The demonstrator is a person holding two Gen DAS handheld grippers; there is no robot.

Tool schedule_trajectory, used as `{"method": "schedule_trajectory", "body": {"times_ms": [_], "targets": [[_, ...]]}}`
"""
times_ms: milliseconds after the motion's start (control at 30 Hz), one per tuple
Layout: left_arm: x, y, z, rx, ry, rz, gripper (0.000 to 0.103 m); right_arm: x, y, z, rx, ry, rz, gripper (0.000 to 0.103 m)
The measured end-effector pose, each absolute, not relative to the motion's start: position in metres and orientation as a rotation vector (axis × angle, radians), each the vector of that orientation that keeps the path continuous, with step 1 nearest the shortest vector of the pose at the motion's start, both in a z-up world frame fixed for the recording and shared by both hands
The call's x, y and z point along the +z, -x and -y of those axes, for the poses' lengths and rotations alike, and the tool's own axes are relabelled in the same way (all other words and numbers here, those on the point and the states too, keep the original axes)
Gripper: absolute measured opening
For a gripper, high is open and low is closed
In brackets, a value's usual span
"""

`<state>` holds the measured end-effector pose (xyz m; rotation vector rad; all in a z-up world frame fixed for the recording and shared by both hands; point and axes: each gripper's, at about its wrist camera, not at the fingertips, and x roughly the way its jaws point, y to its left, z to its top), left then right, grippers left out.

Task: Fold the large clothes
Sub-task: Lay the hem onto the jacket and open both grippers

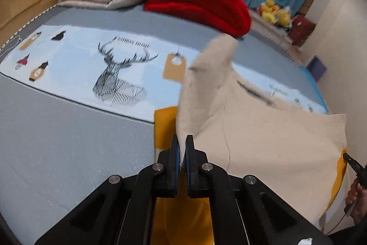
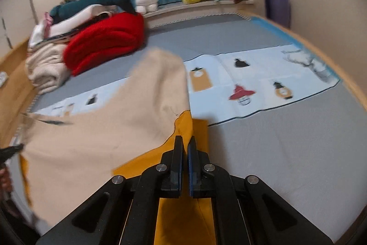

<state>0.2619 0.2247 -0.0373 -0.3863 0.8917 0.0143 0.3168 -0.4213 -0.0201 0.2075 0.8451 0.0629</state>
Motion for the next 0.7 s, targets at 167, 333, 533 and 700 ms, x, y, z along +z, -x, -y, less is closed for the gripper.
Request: {"method": "schedule_trajectory", "body": {"times_ms": [167,333,533,700], "targets": [[-0.086,-0.287,-0.218,0.070,0.359,-1.111,0.004,-0.082,-0.356,0.410,-0.004,-0.166,-1.104,0.004],[-0.055,-0.291,-0.225,0.093,0.377,-0.923,0.004,-0.045,-0.362,0.411,-0.065,-0.203,-0.908,0.003],[-0.094,-0.320,-0.227,0.115,0.440,-1.073,0.011,-0.083,-0.393,0.408,-0.124,-0.187,-1.055,0.003],[-0.104,-0.320,-0.230,0.128,0.466,-1.139,0.026,-0.106,-0.392,0.407,-0.136,-0.128,-1.138,0.003]]}}
